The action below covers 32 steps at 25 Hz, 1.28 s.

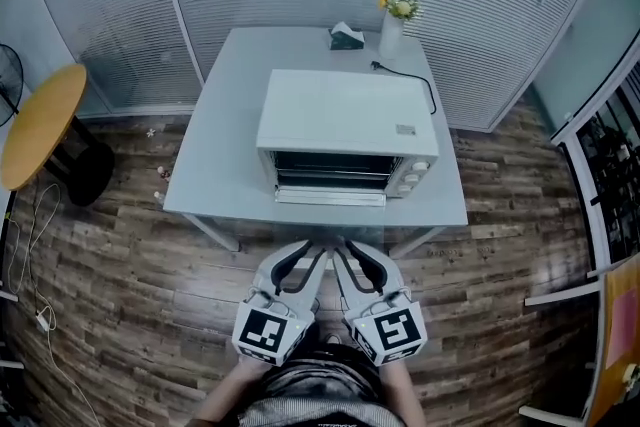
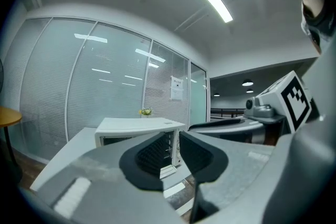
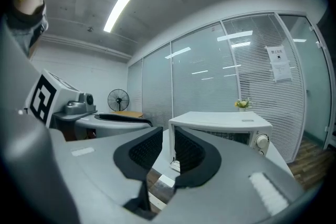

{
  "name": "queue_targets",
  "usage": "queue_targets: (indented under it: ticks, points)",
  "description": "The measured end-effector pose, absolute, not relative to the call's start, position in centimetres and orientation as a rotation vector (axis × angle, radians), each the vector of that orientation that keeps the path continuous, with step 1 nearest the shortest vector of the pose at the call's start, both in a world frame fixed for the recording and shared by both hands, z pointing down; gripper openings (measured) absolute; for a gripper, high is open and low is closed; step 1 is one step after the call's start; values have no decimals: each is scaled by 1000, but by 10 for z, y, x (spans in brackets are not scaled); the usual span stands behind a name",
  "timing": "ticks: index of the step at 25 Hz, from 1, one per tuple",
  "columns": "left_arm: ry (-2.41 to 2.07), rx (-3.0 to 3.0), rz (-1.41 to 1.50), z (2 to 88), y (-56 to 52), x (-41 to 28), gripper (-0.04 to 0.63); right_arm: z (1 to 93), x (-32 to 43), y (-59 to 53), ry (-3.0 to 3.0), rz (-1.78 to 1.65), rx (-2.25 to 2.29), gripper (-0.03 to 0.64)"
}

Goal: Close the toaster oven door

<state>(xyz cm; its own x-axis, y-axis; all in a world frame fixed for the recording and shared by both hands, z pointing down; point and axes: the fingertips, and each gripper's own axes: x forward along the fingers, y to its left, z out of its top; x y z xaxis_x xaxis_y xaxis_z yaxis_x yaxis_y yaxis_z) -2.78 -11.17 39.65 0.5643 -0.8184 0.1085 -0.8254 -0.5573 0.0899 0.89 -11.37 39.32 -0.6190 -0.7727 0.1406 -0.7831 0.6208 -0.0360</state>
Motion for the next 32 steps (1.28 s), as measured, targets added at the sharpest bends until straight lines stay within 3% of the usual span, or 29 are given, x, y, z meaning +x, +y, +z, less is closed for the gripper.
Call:
queue_targets:
  ticks: [20, 32]
  points:
    - [-1253, 2732, 133, 422, -143, -38, 89, 419, 2, -141, -2623, 201, 1459, 74]
    - [-1280, 2785, 310, 453, -154, -30, 89, 446, 5, -156, -2612, 243, 1383, 74]
